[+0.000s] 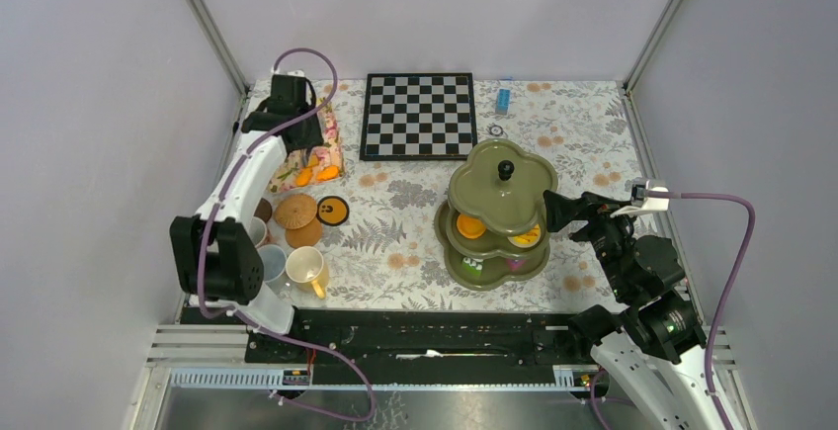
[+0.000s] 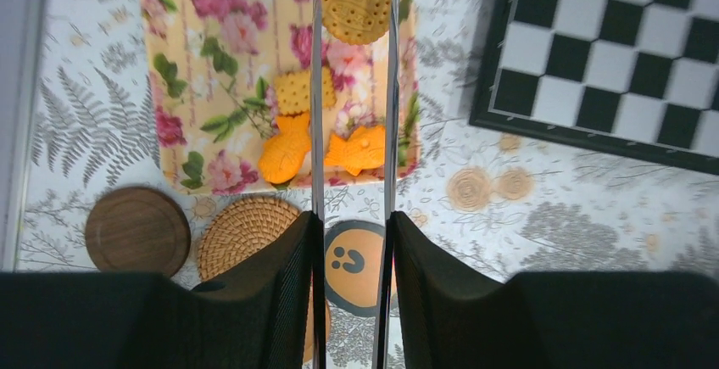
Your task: Serve the afternoon tea
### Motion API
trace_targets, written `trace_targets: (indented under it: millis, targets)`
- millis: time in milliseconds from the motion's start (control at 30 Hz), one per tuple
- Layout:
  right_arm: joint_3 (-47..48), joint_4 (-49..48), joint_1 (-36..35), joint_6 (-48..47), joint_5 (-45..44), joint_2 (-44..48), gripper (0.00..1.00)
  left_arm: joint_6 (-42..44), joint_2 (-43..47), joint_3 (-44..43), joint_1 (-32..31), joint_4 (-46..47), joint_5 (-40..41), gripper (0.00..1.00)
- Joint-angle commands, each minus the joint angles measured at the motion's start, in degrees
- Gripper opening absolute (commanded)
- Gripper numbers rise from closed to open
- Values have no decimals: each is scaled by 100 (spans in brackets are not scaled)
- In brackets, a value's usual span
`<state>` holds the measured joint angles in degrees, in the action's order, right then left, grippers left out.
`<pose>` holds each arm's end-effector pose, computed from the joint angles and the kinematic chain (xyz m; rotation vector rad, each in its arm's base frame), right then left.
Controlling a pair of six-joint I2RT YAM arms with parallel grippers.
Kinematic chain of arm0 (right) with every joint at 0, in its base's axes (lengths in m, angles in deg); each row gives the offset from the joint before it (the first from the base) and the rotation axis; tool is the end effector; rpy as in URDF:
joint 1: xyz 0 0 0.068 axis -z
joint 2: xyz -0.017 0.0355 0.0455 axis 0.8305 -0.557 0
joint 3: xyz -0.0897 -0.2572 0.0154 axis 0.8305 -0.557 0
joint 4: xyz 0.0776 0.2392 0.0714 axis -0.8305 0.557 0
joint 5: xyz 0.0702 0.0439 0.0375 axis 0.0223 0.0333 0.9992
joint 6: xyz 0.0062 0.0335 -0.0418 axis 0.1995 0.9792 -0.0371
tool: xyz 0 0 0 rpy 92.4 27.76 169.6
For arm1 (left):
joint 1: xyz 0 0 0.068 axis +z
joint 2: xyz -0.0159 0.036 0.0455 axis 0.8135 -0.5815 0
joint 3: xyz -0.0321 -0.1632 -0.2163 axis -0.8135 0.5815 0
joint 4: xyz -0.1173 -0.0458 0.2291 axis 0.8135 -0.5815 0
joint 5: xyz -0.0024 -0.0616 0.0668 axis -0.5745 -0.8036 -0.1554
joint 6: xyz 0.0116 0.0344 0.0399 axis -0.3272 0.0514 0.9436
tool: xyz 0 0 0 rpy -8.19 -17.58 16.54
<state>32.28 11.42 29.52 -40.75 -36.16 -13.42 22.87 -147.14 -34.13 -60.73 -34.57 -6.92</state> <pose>0.0763 0.0288 0.3451 0.1192 1.4979 0.4871 0.3526 -0.0324 0.3030 -0.2627 2.3877 0.0458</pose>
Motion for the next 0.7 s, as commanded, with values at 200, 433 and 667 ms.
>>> trace_targets:
  millis: [200, 433, 667]
  targets:
    - [51, -244, -26, -79, -73, -18, 98, 740, 1580, -935, -1264, -350, -668, 32]
    - [75, -310, -24, -125, -101, -51, 98, 1210, 2222, -1113, -3449, -341, -1112, 33]
    - [117, -265, -26, -131, -112, 14, 98, 1195, 2156, -985, -4395, -342, -1114, 31]
